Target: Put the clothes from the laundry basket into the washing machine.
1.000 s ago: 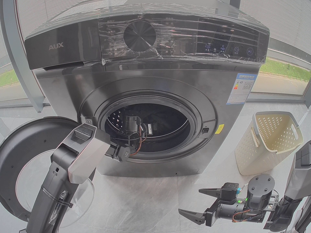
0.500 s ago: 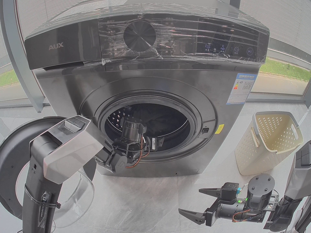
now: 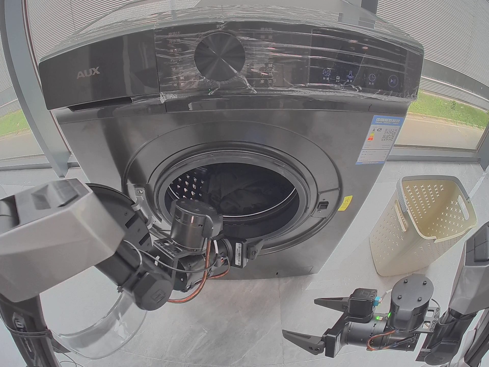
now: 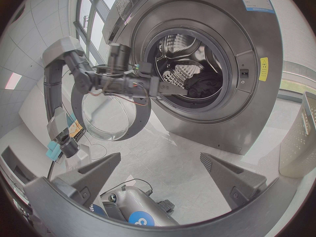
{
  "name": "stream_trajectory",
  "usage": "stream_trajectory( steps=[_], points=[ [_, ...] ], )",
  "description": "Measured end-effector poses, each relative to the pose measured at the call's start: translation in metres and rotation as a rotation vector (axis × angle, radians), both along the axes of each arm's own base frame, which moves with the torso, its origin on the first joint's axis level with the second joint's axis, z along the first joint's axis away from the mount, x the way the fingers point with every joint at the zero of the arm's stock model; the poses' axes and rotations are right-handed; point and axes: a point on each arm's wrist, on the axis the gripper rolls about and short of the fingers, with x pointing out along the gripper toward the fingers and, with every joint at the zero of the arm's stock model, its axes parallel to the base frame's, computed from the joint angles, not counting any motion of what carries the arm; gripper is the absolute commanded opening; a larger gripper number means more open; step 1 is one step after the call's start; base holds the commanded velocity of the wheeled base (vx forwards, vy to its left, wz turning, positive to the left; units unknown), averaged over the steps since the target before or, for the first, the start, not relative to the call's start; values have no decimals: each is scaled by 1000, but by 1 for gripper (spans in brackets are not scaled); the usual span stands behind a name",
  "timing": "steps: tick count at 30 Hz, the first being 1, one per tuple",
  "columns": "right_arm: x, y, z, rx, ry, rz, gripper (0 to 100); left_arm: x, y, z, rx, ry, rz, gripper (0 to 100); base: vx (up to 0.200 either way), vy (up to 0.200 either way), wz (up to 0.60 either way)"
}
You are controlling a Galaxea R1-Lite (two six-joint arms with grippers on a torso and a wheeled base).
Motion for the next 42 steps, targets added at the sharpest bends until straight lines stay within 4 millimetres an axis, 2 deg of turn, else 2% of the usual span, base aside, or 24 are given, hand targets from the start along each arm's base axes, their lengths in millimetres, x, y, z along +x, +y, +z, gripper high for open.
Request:
stream_trajectory(
  steps=[2,7,12,16,21,28,36,42],
  points=[
    [0,0,0,0,-1,-2,100,-19,1,12,-30,-2,-20,100,0,0,0],
    [1,-1,1,-13,-19,-34,100,-48,7,38,-98,-18,-40,100,0,0,0],
    [7,-5,5,-13,-52,-94,100,-78,23,59,-147,-33,-50,100,0,0,0],
    [18,-17,14,-4,-105,-171,100,-98,39,67,-160,-44,-47,100,0,0,0],
    [35,-40,26,-6,-179,-313,100,-115,55,76,-167,-74,-17,100,0,0,0],
    [40,-57,36,-10,-223,-441,100,-125,73,79,-149,-129,55,100,0,0,0],
    [39,-60,40,-4,-240,-481,100,-127,85,81,-174,-197,86,100,0,0,0],
    [38,-60,40,-12,-245,-506,100,-130,95,73,-164,-207,113,100,0,0,0]
  ],
)
